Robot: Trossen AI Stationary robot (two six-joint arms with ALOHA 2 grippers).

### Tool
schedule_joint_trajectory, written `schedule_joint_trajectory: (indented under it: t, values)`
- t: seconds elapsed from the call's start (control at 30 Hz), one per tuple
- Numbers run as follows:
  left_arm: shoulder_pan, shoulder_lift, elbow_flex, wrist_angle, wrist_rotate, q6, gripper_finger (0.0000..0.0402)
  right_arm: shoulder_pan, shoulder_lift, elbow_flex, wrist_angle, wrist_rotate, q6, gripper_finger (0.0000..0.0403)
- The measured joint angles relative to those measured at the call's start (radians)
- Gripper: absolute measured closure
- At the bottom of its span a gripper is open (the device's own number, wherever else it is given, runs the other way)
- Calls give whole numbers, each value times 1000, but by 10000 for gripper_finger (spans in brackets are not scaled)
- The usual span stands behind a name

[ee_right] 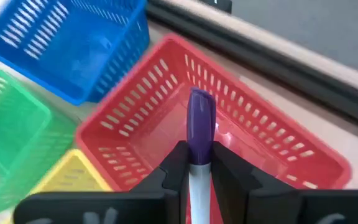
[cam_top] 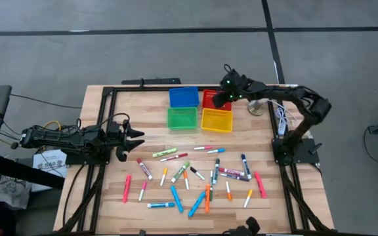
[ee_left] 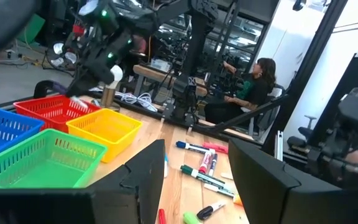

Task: Pick & Place Markers
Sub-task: Put the purple highlighter into the red bin, then put the blue highlighter into the red bin

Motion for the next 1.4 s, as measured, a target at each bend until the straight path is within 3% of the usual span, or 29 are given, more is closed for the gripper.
schedule_joint_trajectory:
  t: [0.5,1.07,1.4]
  values:
    - [0,0,0,22,0,0,224,-5,57,0,21,13,-95,352]
    - [0,0,0,30,0,0,224,-4,57,17,5,9,-80,309]
    - [0,0,0,35,0,0,224,11,53,204,-96,-147,-102,312]
